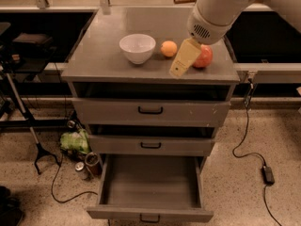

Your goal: Place orange into bottom drawer

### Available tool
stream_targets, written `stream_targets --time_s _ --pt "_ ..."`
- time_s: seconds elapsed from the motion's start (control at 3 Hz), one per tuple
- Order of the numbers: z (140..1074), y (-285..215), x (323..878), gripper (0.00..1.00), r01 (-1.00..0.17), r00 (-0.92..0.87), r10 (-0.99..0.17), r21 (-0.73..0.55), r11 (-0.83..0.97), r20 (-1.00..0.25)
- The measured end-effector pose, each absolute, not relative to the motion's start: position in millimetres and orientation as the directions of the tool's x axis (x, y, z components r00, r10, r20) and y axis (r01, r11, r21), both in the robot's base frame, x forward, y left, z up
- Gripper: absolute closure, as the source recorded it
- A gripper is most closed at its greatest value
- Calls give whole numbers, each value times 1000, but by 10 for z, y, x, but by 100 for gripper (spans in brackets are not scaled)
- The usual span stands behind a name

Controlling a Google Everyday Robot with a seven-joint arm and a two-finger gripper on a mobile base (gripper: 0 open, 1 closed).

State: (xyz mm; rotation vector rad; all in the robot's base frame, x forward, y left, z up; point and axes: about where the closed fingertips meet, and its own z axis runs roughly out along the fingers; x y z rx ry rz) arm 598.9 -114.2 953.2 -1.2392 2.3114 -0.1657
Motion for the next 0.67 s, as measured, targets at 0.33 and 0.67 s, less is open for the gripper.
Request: stream_targets --time_s 0.33,0.67 --pt "9455 -1379 6280 0 -718 -494 -782 -327 614 -380" --pt "9415 -1447 6509 0 -707 -498 -772 -330 625 -394"
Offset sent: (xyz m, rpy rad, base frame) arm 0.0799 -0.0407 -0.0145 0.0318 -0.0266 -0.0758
